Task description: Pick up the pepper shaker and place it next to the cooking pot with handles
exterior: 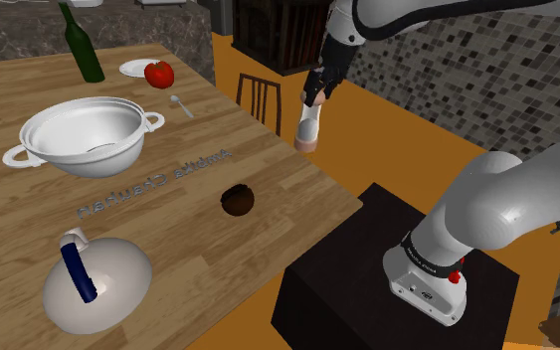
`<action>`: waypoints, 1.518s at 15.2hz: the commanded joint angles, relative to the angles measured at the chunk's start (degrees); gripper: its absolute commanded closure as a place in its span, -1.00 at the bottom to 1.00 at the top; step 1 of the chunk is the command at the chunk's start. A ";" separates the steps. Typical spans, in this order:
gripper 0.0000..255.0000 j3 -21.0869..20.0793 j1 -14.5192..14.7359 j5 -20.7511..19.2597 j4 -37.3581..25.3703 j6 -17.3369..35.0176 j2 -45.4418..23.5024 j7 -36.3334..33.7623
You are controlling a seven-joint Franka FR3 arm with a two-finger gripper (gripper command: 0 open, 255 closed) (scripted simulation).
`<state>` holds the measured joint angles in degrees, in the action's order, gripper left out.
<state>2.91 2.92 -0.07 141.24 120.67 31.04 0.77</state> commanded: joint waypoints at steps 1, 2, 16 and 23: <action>1.00 -0.06 0.02 0.01 -1.52 -1.72 0.19 -0.07; 1.00 -0.07 0.02 0.01 -2.22 -2.52 0.29 -0.09; 1.00 -0.24 0.09 0.06 -12.98 -13.33 0.34 -0.28; 1.00 -2.90 1.20 0.84 -19.26 -15.09 -4.15 -3.65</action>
<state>0.89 3.76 0.53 123.34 105.25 28.58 -1.76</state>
